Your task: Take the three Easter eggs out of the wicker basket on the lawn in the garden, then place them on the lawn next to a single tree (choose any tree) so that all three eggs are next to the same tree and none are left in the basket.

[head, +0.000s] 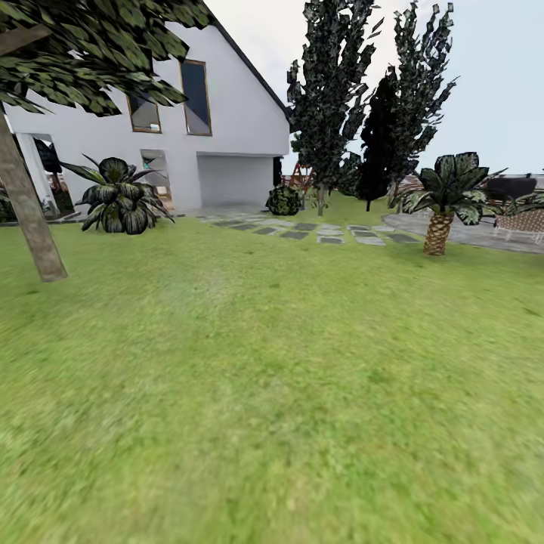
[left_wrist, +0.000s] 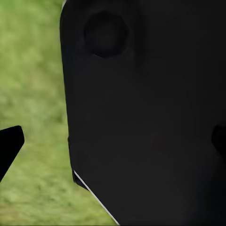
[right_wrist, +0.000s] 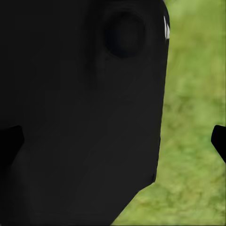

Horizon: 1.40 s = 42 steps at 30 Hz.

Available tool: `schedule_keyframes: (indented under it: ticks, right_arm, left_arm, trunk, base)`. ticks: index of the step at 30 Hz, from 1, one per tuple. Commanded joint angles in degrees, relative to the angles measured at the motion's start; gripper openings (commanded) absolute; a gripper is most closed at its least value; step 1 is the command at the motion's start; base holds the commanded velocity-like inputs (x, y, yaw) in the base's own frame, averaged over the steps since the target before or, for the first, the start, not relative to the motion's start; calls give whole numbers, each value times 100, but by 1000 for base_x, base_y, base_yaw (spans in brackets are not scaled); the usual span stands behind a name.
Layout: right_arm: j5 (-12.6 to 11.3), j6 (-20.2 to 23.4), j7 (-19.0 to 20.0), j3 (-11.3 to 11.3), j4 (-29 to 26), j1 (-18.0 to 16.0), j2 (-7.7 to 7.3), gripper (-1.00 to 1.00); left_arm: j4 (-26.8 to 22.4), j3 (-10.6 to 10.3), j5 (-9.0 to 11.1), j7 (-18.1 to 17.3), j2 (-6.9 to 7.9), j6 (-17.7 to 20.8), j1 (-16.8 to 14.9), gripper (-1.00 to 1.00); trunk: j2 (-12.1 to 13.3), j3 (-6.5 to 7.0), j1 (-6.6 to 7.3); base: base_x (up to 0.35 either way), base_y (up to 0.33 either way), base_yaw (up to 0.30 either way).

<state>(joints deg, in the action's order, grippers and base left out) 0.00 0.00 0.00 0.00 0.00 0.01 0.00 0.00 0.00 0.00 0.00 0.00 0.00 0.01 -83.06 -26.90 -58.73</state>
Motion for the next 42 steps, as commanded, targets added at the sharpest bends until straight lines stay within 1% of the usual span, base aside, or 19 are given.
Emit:
schedule_keyframes:
  ticks: [1, 2, 4, 7, 11, 16, 19, 23, 42]
  right_arm:
    - [0, 0, 0, 0, 0, -1, 0, 100]
    - [-4, 33, 13, 6, -6, -34, 27, 100]
    - [8, 61, 28, 18, 3, -99, 32, 100]
    - [-31, 62, 99, -5, 8, -197, -11, 100]
    - [-50, -46, 168, -54, -75, -315, 34, 100]
    - [-50, -206, 168, -68, -69, -317, 31, 100]
    - [-47, -293, 173, -63, -63, -319, -1, 100]
    - [-22, -299, 176, -46, -74, -323, -1, 100]
    - [-8, -360, 177, -26, -79, -326, 33, 100]
  left_arm:
    - [0, 0, 0, 0, 0, 0, -1, 100]
    - [33, 9, 12, -26, -18, -27, 26, 100]
    - [44, 3, 10, -26, -18, -27, 26, 100]
    - [-13, 2, 12, -26, -16, -28, 33, 100]
    - [-52, 2, 15, -26, -18, -28, 35, 100]
    - [-61, 3, 17, -26, -15, -32, 34, 100]
    - [-61, 5, 17, -26, -16, -29, 36, 100]
    - [-61, 7, 17, -26, -14, -30, 35, 100]
    - [-62, 7, 17, -26, -10, -34, 34, 100]
  trunk:
    - [-2, -3, 0]
    - [-2, -3, 0]
    - [-2, -3, 0]
    - [-2, -3, 0]
    - [-2, -3, 0]
    - [-2, -3, 0]
    - [-2, -3, 0]
    - [-2, -3, 0]
    - [-2, -3, 0]
  base:
    - [0, 0, 0]
    - [0, 0, 0]
    - [0, 0, 0]
    - [0, 0, 0]
    - [0, 0, 0]
    - [0, 0, 0]
    - [0, 0, 0]
    - [0, 0, 25]
    - [0, 0, 279]
